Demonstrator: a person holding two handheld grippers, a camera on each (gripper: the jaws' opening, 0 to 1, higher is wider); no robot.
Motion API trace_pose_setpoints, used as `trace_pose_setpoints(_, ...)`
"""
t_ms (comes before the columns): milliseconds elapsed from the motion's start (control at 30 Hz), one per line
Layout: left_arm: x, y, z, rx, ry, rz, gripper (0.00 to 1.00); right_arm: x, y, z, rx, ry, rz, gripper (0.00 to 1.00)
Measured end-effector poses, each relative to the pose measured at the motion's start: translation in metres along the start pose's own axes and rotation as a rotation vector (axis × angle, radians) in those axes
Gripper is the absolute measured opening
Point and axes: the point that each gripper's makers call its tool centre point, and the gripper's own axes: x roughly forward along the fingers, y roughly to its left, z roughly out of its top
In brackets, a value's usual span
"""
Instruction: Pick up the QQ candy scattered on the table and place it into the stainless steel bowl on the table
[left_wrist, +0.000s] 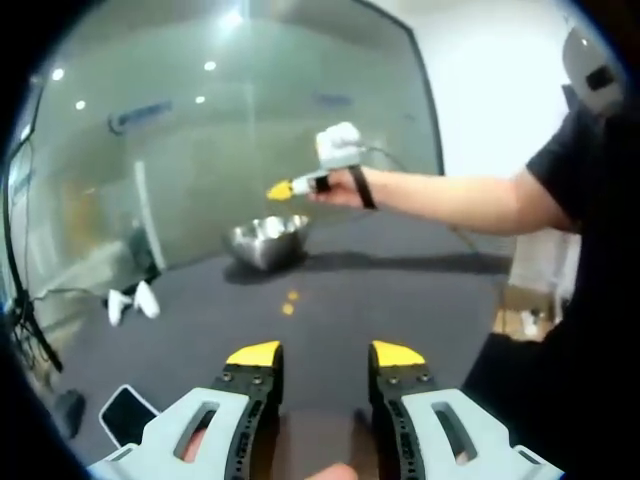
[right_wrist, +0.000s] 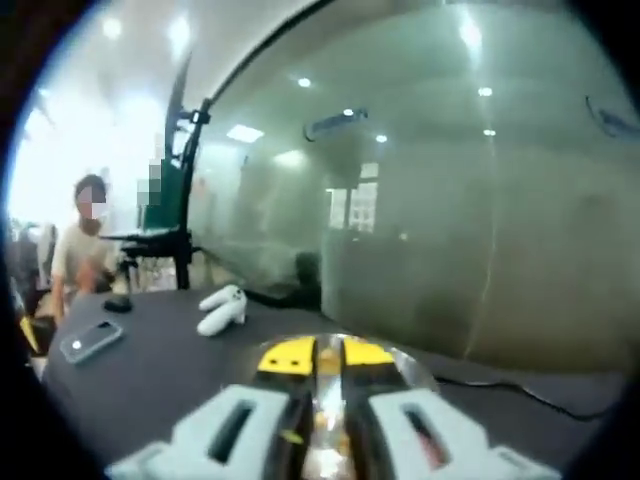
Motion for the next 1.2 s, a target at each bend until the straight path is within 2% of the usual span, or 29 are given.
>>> trace_pose_setpoints(67, 0.000, 0.001, 0.001, -0.002, -0.003, 0.002, 0.36, 0.000, 0.000, -0.004, -0.007, 0.015, 0.007, 0.10)
trace_pose_setpoints(167, 0.001, 0.000, 0.000, 0.002, 0.002, -0.003, 0.36, -0.005, 0.003, -0.002, -0.003, -0.005, 0.034, 0.23)
trace_pose_setpoints(267, 0.002, -0.002, -0.003, 0.003, 0.009, -0.008, 0.36, -0.009, 0.004, -0.004, -0.009, -0.003, 0.036, 0.20)
trace_pose_setpoints(567, 0.001, -0.004, -0.002, 0.015, 0.006, -0.018, 0.36, -0.026, 0.014, -0.012, 0.010, 0.026, 0.062, 0.18)
trace_pose_setpoints(733, -0.001, 0.001, -0.001, 0.016, 0.001, -0.009, 0.36, -0.039, 0.027, -0.008, -0.004, 0.010, 0.094, 0.18)
trace_pose_setpoints(800, -0.001, 0.002, -0.001, 0.017, 0.002, -0.008, 0.36, -0.060, 0.043, -0.001, 0.002, -0.007, 0.110, 0.18)
trace_pose_setpoints(833, -0.001, 0.003, -0.001, 0.015, 0.000, -0.008, 0.36, -0.054, 0.038, -0.001, 0.005, -0.017, 0.117, 0.18)
trace_pose_setpoints(900, -0.001, 0.004, -0.001, 0.013, 0.000, -0.006, 0.36, -0.063, 0.041, -0.001, 0.017, -0.034, 0.135, 0.18)
trace_pose_setpoints(1200, -0.001, 0.006, -0.004, 0.012, 0.003, -0.003, 0.36, -0.107, 0.070, -0.033, -0.006, 0.009, 0.221, 0.18)
